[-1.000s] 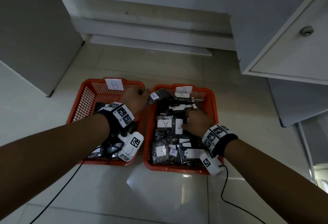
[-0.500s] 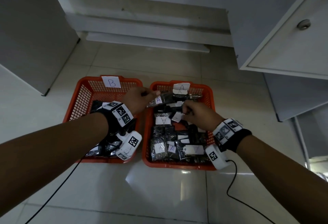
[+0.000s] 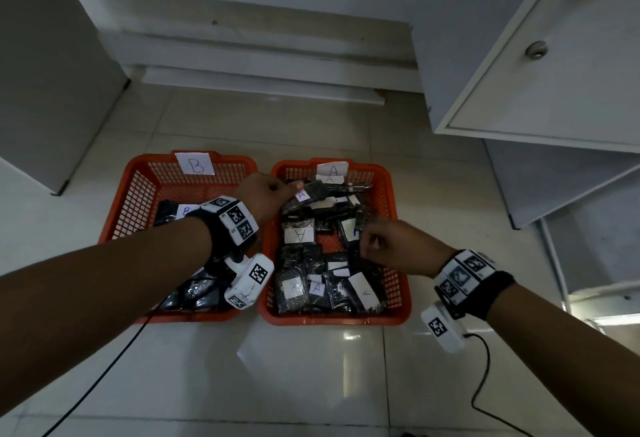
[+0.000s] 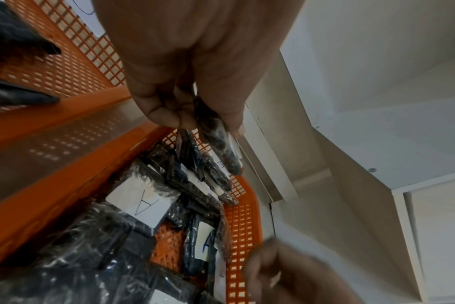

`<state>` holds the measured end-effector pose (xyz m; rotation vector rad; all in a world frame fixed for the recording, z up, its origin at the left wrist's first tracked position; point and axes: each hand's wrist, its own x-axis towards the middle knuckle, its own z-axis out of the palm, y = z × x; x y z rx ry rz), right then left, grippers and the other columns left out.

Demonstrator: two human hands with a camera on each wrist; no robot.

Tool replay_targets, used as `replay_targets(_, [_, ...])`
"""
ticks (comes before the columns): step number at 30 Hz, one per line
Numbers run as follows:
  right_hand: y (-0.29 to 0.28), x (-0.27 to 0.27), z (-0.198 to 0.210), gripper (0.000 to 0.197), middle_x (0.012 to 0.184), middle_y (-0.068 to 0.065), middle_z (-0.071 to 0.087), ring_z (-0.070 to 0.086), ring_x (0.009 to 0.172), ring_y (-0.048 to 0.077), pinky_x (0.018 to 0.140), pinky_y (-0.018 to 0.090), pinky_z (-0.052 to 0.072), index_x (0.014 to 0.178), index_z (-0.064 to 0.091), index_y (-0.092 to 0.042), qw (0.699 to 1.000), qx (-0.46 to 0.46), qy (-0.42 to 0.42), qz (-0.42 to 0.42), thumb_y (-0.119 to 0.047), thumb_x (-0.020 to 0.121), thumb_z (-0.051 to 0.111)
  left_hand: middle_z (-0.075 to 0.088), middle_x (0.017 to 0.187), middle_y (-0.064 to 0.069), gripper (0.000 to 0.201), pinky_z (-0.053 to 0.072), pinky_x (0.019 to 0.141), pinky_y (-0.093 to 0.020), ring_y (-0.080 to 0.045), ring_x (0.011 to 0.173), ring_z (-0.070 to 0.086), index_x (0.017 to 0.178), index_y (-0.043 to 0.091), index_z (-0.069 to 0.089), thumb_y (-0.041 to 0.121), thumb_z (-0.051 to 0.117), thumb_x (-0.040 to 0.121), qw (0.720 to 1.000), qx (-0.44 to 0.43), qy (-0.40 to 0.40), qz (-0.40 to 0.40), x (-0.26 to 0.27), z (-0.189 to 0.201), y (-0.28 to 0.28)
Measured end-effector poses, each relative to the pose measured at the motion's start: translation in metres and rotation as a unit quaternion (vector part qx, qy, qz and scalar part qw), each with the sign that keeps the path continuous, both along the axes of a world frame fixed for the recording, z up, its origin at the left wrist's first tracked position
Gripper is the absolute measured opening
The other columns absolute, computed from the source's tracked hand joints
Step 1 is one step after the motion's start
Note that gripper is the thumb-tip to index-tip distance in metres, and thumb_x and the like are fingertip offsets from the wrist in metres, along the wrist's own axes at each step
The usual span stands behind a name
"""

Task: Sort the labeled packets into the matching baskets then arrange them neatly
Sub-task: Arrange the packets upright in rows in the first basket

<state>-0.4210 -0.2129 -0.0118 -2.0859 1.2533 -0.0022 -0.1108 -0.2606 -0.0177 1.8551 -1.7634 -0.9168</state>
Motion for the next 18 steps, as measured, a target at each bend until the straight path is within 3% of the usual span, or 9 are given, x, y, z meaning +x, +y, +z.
replay_targets(2, [-0.016, 0.003, -0.007, 0.007, 0.106, -0.007, 0.058, 0.059, 0.096, 0.013, 0.079, 0.028, 0.048, 0.1, 0.067, -0.025, 0.994, -0.098, 0.028, -0.043, -0.021, 0.094, 0.068, 0.037, 0.039, 0.005, 0.066, 0.028, 0.049, -0.027, -0.01, 0.04, 0.041, 0.05, 0.012, 0.05, 0.058, 0.06, 0.096, 1.0, -0.009, -0.005, 0.004, 0.003, 0.0, 0.001])
replay_targets(5, [-0.043, 0.007, -0.015, 0.029, 0.12, 0.001, 0.061, 0.054, 0.113, 0.024, 0.088, 0.039, 0.05, 0.119, 0.063, -0.023, 0.978, -0.173, 0.104, -0.048, -0.026, 0.091, 0.069, 0.045, 0.045, 0.002, 0.065, 0.034, 0.054, -0.029, -0.014, 0.047, 0.05, 0.057, 0.007, 0.055, 0.057, 0.056, 0.098, 1.0, -0.009, -0.021, 0.012, 0.011, -0.001, 0.002])
replay_targets(8, [-0.059, 0.016, -0.019, 0.055, 0.134, 0.003, 0.063, 0.051, 0.126, 0.03, 0.099, 0.043, 0.044, 0.137, 0.055, -0.025, 0.969, -0.163, 0.185, -0.017, -0.038, 0.086, 0.073, 0.056, 0.052, -0.001, 0.059, 0.038, 0.058, -0.029, -0.016, 0.054, 0.057, 0.056, 0.013, 0.058, 0.054, 0.058, 0.099, 0.999, -0.019, -0.011, 0.024, 0.022, 0.0, 0.007])
replay_targets(12, [-0.064, 0.021, -0.028, 0.07, 0.138, 0.0, 0.062, 0.047, 0.132, 0.027, 0.108, 0.05, 0.036, 0.138, 0.05, -0.029, 0.954, -0.155, 0.257, 0.014, -0.051, 0.077, 0.077, 0.05, 0.048, 0.004, 0.057, 0.029, 0.049, -0.026, -0.008, 0.048, 0.049, 0.053, 0.019, 0.051, 0.052, 0.06, 0.098, 0.998, -0.02, -0.037, 0.049, 0.036, 0.004, 0.014])
replay_targets(15, [-0.065, 0.016, -0.026, 0.069, 0.138, 0.0, 0.058, 0.046, 0.129, 0.026, 0.103, 0.046, 0.037, 0.133, 0.052, -0.028, 0.961, -0.162, 0.221, -0.016, -0.053, 0.074, 0.078, 0.046, 0.046, 0.0, 0.062, 0.028, 0.05, -0.028, -0.013, 0.046, 0.047, 0.051, 0.015, 0.047, 0.057, 0.06, 0.096, 0.997, -0.02, -0.044, 0.06, 0.047, -0.002, 0.015])
replay_targets(18, [-0.057, 0.008, -0.017, 0.067, 0.126, -0.007, 0.057, 0.051, 0.117, 0.021, 0.093, 0.041, 0.044, 0.124, 0.05, -0.033, 0.979, -0.141, 0.139, -0.04, -0.057, 0.069, 0.082, 0.053, 0.05, -0.003, 0.062, 0.031, 0.051, -0.029, -0.015, 0.049, 0.051, 0.054, 0.014, 0.052, 0.059, 0.059, 0.096, 0.997, -0.017, -0.037, 0.07, 0.046, -0.005, 0.012])
